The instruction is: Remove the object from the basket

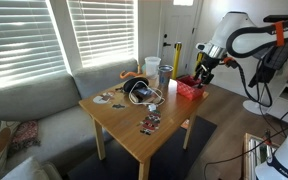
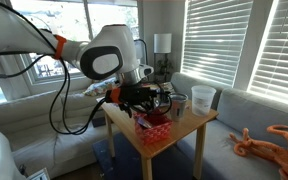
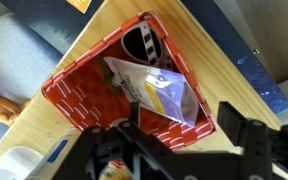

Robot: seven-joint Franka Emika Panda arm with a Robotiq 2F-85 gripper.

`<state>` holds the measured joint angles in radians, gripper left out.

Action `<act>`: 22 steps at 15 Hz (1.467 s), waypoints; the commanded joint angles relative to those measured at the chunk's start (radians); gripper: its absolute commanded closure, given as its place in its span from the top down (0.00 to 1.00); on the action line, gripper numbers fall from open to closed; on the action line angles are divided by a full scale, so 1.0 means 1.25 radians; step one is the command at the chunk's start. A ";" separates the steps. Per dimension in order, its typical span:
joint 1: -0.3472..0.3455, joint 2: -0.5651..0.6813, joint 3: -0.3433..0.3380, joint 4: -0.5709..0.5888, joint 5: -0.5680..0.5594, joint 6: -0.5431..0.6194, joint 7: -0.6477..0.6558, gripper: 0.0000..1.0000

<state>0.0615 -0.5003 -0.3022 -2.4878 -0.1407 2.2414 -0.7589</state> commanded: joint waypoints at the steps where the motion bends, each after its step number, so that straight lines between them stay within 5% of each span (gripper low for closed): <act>1: -0.021 0.023 -0.002 0.047 0.045 -0.055 -0.040 0.84; 6: -0.035 0.055 -0.004 0.079 0.066 -0.064 -0.055 0.69; 18: -0.042 0.156 0.028 0.158 0.078 -0.127 -0.145 0.67; 20: -0.048 0.163 0.035 0.164 0.071 -0.132 -0.148 0.62; 22: -0.051 0.168 0.039 0.164 0.067 -0.121 -0.153 0.38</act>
<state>0.0253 -0.3128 -0.2784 -2.3114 -0.0619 2.1089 -0.9175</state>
